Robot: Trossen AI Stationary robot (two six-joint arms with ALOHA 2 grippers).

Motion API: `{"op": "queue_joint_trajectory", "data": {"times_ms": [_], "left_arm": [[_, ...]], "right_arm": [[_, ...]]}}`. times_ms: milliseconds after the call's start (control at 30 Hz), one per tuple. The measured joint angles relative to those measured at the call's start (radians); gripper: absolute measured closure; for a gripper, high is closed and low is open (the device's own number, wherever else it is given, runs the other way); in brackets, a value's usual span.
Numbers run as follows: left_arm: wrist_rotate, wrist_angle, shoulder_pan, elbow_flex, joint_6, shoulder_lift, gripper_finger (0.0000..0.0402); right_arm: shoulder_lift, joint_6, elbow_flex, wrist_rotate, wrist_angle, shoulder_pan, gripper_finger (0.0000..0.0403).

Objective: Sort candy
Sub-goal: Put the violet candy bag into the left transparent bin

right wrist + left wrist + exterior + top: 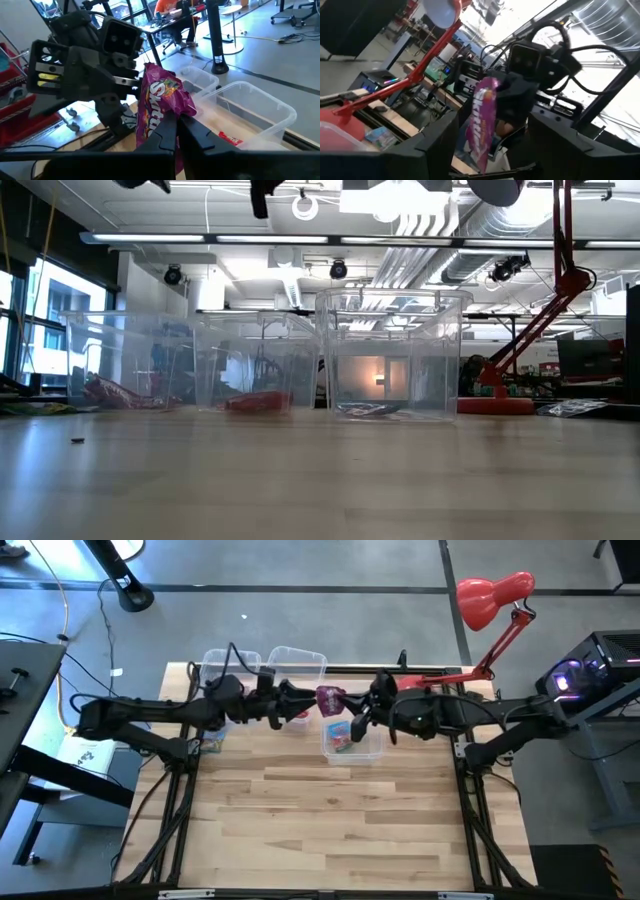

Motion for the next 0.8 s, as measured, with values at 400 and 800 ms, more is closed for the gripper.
{"op": "queue_joint_trajectory", "data": {"times_ms": [400, 800], "left_arm": [[-0.035, 0.003, 0.0, 0.0, 0.002, 0.027, 0.0172], [-0.037, -0.03, 0.011, 0.0, 0.013, 0.023, 0.0383]], "right_arm": [[0.054, 0.027, 0.0, -0.079, 0.051, -0.026, 0.0403], [0.045, 0.035, -0.001, -0.095, 0.149, -0.025, 0.0345]]}}
